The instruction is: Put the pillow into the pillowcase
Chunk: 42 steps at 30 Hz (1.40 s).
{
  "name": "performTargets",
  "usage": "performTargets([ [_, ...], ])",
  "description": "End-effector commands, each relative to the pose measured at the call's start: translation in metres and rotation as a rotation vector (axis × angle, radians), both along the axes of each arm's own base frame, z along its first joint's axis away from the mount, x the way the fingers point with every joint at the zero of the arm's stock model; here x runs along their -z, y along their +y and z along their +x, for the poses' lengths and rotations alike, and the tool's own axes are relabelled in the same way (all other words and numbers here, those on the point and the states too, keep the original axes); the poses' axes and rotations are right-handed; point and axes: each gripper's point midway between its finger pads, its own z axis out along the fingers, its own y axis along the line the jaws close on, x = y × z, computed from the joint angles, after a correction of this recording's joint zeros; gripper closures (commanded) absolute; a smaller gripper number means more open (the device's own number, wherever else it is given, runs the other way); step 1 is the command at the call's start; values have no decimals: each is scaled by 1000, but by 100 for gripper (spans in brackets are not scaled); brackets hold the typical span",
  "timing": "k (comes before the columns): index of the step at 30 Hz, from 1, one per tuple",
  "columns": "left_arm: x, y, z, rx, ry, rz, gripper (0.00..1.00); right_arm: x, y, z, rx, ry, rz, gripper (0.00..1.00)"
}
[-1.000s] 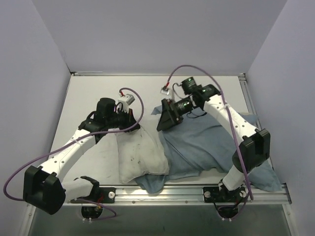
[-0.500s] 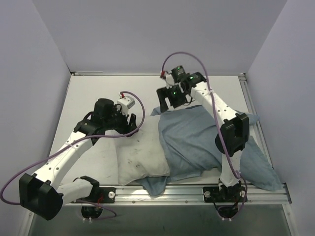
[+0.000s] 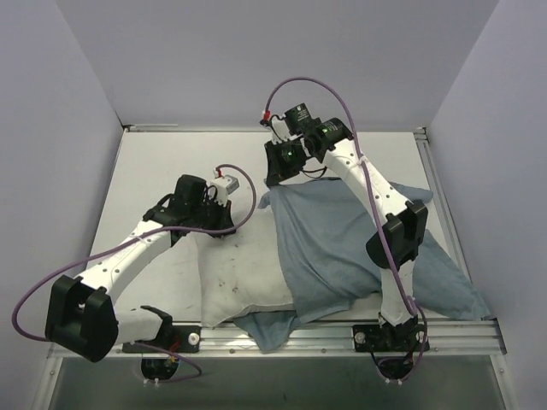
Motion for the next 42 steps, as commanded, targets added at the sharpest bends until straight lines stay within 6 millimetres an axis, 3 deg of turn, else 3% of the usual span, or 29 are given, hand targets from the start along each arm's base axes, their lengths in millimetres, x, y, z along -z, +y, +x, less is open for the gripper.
performTargets([
  [1, -57, -30, 24, 50, -163, -201, 100, -92, 62, -33, -107, 12, 343, 100],
  [2, -67, -32, 27, 51, -185, -228, 100, -103, 68, -38, -128, 6, 385, 100],
  [7, -128, -45, 31, 51, -298, -439, 100, -94, 88, -73, -121, 238, 462, 100],
  [9, -139, -42, 32, 23, -306, -468, 100, -115, 103, -77, -90, 293, 580, 100],
  [10, -141, -40, 33, -7, -288, -488, 100, -143, 104, -74, -83, 236, 650, 100],
  [11, -144, -31, 39, -45, -294, -498, 100, -158, 107, -61, -76, 148, 690, 100],
  [12, -141, -25, 38, -75, -283, -502, 100, -158, 103, -37, -12, 51, 671, 100],
  [13, -146, -21, 42, -107, -298, -529, 100, -156, 105, -14, -7, -3, 668, 100],
  [15, -135, -17, 44, -144, -278, -528, 100, -150, 93, 34, 40, -64, 665, 100],
  [16, -129, -17, 46, -173, -254, -534, 100, -132, 100, 56, 49, -56, 656, 100],
  [17, -125, -14, 52, -219, -247, -541, 100, -157, 101, 66, 36, -129, 691, 100],
  [19, -106, -12, 62, -284, -204, -544, 100, -159, 115, 66, -16, -155, 712, 100],
  [21, -94, -4, 72, -338, -197, -505, 100, -160, 130, 45, -100, -171, 711, 100],
  [22, -98, 7, 79, -353, -223, -482, 91, -171, 125, 34, -148, -229, 702, 75],
  [23, -93, 12, 75, -351, -198, -449, 54, -139, 116, 31, -111, -173, 627, 54],
  [24, -99, 16, 68, -328, -205, -423, 48, -133, 105, 28, -98, -175, 592, 40],
  [25, -111, 23, 67, -278, -279, -362, 45, -149, 79, 21, -96, -235, 569, 30],
  [26, -105, 26, 53, -243, -255, -315, 38, -136, 57, 20, -35, -232, 494, 29],
  [27, -116, 25, 38, -180, -290, -308, 27, -102, 36, 11, 5, -173, 410, 28],
  [28, -114, 26, 28, -114, -322, -256, 21, -118, 8, 0, 40, -219, 385, 30],
  [29, -104, 24, 8, -61, -268, -221, 16, -101, -17, -10, 80, -216, 281, 32],
  [30, -101, 22, -5, -12, -260, -197, 16, -86, -34, -20, 107, -201, 217, 33],
  [33, -66, 22, -37, 67, -175, -57, 15, -27, -90, -67, 145, -101, 43, 41],
  [34, -57, 23, -43, 77, -164, -11, 13, 5, -109, -89, 155, -31, -14, 43],
  [36, -38, 9, -61, 148, -116, 32, 13, 35, -130, -103, 137, 1, -83, 43],
  [37, -30, 8, -62, 140, -109, 74, 13, 66, -142, -118, 135, 70, -143, 43],
  [39, -16, 0, -61, 150, -63, 87, 13, 85, -147, -110, 93, 71, -143, 41],
  [40, -13, -1, -57, 137, -53, 94, 14, 98, -148, -98, 85, 73, -176, 40],
  [42, -7, -6, -43, 138, -60, 120, 26, 99, -142, -59, 82, 21, -154, 40],
])
